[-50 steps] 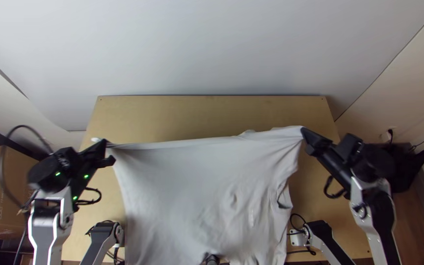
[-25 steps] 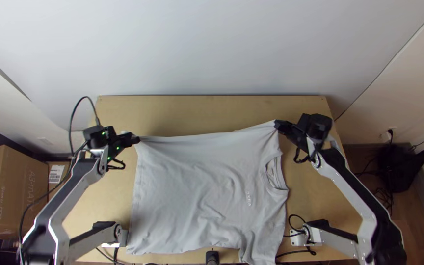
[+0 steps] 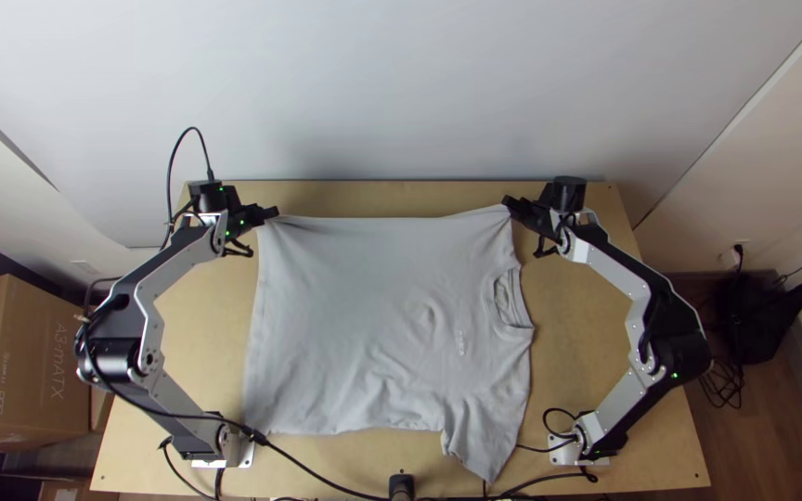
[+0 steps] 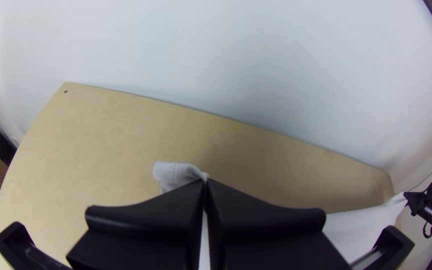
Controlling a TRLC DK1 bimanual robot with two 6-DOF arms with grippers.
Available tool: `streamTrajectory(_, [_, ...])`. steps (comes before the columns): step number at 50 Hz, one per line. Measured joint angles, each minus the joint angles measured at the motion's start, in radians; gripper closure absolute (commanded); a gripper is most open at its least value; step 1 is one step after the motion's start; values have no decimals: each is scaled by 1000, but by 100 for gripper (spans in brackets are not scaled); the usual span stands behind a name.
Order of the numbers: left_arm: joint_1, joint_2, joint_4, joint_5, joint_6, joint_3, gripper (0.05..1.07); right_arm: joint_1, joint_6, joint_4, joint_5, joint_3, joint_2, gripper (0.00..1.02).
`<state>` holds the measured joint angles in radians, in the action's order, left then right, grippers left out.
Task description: Fold the t-shirt
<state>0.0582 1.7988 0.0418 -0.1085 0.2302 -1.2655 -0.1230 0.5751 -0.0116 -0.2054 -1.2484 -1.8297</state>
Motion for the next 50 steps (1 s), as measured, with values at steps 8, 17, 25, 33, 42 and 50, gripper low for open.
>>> streamTrajectory(8, [1,119,0,0,0,-116,105,0,-3,1,8,-97,-103,100])
streamTrajectory(17, [-2,227,6,-3,0,-242,105,0,-3,25,15,-240,-217,100])
streamTrajectory(25, [-2,303,53,-3,0,-366,105,0,-3,61,23,-352,-286,100])
streamTrajectory(33, [-3,366,187,-3,5,-527,105,0,-3,143,26,-448,-314,100])
streamTrajectory(42, [-4,381,288,-3,16,-630,105,6,-4,217,26,-507,-317,100])
streamTrajectory(50, [-2,381,356,-13,16,-639,105,10,-4,254,26,-509,-317,100])
